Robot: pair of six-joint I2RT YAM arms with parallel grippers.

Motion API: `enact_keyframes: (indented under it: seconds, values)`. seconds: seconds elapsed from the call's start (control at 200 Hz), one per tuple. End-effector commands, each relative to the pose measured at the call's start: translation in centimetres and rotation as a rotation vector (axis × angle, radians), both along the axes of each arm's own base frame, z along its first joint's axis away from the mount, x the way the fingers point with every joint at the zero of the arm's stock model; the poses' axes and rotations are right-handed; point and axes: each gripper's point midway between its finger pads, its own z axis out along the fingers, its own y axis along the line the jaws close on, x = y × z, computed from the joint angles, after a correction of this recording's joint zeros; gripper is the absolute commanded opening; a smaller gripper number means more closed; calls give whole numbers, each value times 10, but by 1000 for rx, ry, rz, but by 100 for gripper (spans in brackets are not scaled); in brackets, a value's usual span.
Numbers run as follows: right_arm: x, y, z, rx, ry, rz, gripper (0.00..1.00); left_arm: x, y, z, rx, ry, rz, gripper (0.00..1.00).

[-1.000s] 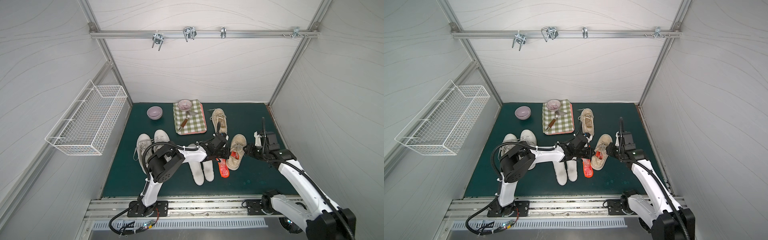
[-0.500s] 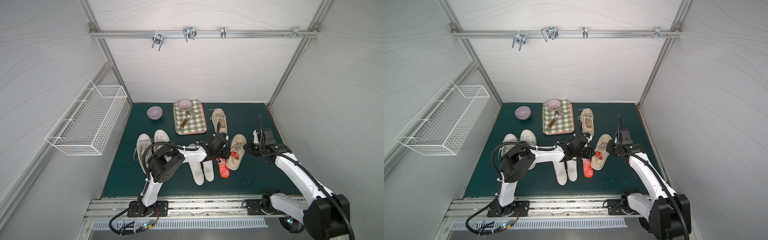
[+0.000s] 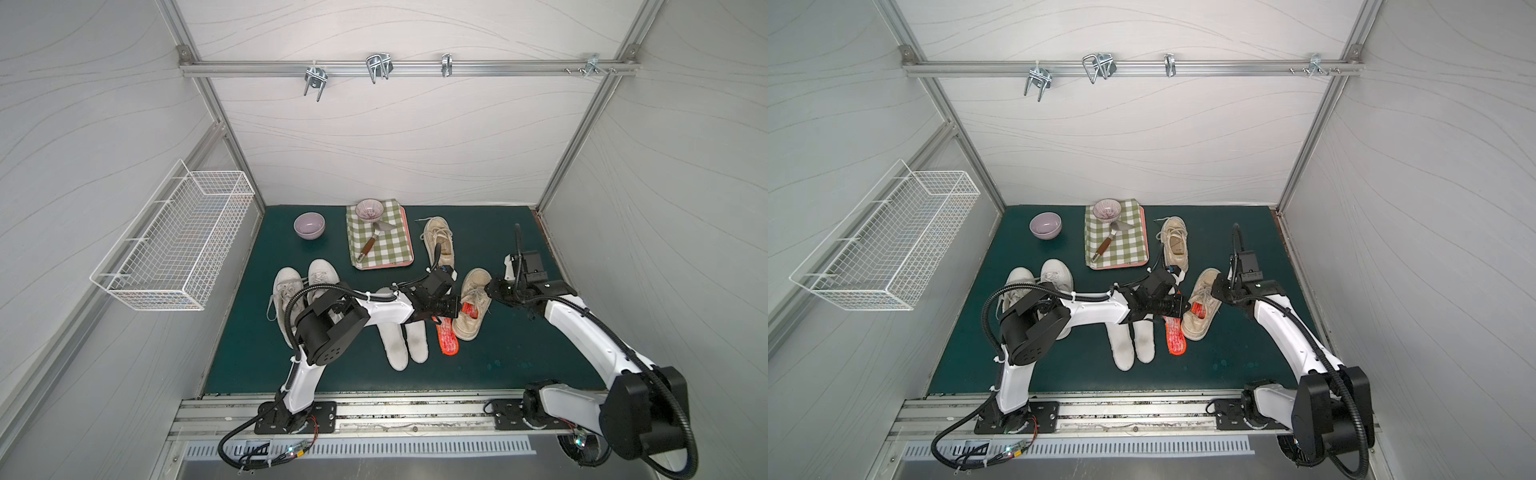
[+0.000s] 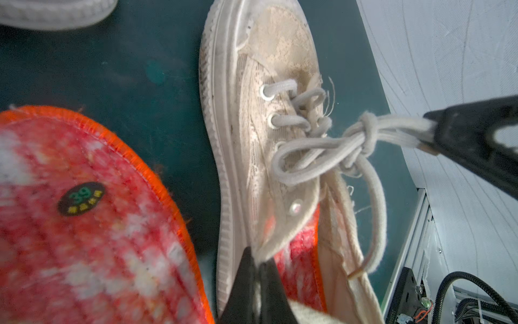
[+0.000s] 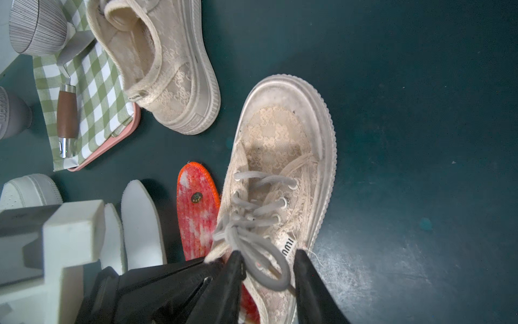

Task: Remove the insole from the shoe
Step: Untie the shoelace on the shoe.

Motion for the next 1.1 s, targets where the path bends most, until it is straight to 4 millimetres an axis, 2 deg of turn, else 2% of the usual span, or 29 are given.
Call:
enact_keyframes:
  seconds: [0.0,0.125,0.265,0.355,0.445,0.62,0.735,0.88,1.095]
  values:
    - [0,-2,-8,38,24,-12,38,5,-9,27,-71,-52,-1,0]
    - [-1,-4,-13,82,44,-25,38,6,-9,29,-74,-53,-1,0]
    - [-1,0,-9,115,20,-19,38,6,-9,29,-76,-52,1,0]
    - [-1,4,-5,136,3,-6,43,5,-9,29,-76,-53,-1,0]
    - [-1,0,-4,116,2,-16,47,5,-9,29,-76,-51,-1,0]
    - [-9,-9,0,90,-8,-42,47,5,-9,29,-76,-50,-1,0]
    - [-19,0,5,111,-24,-8,47,5,-9,29,-78,-51,-2,0]
    - [-30,24,11,109,-60,89,48,5,-10,31,-81,-52,-6,0]
    - [-25,39,-6,91,-14,124,43,4,-12,32,-89,-50,-16,0]
